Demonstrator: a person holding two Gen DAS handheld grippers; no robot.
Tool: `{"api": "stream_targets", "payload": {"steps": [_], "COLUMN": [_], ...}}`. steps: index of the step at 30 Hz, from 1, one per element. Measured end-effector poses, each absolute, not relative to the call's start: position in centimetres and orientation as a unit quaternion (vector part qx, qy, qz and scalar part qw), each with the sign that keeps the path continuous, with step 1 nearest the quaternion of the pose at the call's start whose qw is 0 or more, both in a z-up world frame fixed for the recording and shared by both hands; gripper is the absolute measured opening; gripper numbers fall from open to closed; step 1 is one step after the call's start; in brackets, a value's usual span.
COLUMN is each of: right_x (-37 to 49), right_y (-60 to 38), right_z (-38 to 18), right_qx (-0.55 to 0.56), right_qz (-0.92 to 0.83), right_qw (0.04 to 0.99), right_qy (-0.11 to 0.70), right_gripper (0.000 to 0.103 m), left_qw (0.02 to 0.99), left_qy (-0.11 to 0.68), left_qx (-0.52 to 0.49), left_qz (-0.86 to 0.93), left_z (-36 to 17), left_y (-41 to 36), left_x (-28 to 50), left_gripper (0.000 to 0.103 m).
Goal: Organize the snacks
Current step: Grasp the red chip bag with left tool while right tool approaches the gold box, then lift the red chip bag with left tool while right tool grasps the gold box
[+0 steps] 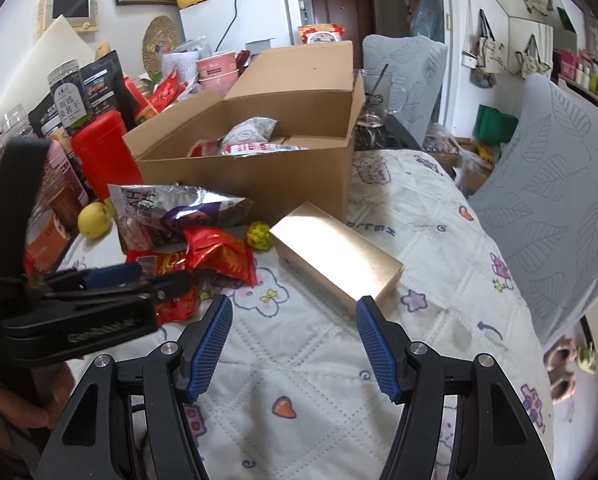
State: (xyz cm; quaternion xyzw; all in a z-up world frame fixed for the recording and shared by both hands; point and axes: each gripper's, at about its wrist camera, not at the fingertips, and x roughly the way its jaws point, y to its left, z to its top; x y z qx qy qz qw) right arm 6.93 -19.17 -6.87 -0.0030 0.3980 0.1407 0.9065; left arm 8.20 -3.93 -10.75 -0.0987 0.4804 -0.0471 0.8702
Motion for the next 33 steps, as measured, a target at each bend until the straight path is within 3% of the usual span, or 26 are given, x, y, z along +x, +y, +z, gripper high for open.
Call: {"api": "stream_targets", "payload": {"steps": [13,14,15,16,29,33], "right_x": [8.0,8.0,8.0,7.9,8.7,9.5], "right_y": [-19.6,-19.7,-19.8,-19.9,-21.8,-21.9], "right_z": [-7.8,-7.8,-7.7,-7.7,-7.5,-7.7], "right_qx": [0.006,0.006,0.007,0.007,0.009,-0.002], "right_qz": [0.138,0.138,0.136,0.135,0.112,0.114], "right_qw": [0.9,0.901,0.902,0.903,0.91,0.91], "right_qy": [0.413,0.412,0.41,0.408,0.4,0.399], "right_gripper": [0.064,0.064,0.064,0.065,0.064,0.073], "left_qw": [0.878,0.879,0.881,0.884,0.879,0.877], "left_qy": [0.478,0.476,0.473,0.467,0.471,0.472], "left_qx": [-0.018,-0.02,-0.015,-0.01,-0.049,-0.056], "left_qz": [-0.025,-0.026,-0.019,-0.014,-0.057,-0.068], "left_z": [-12.6,-12.5,-12.6,-12.5,-11.4,-10.8], "left_y": [-5.7,-5.5,-5.5,-5.3,-3.9,-4.0], "left_x": [8.9,8.8,8.5,8.3,7.0,6.2], "left_gripper": [0.064,0.063,0.049,0.045,0.039,0.038]}}
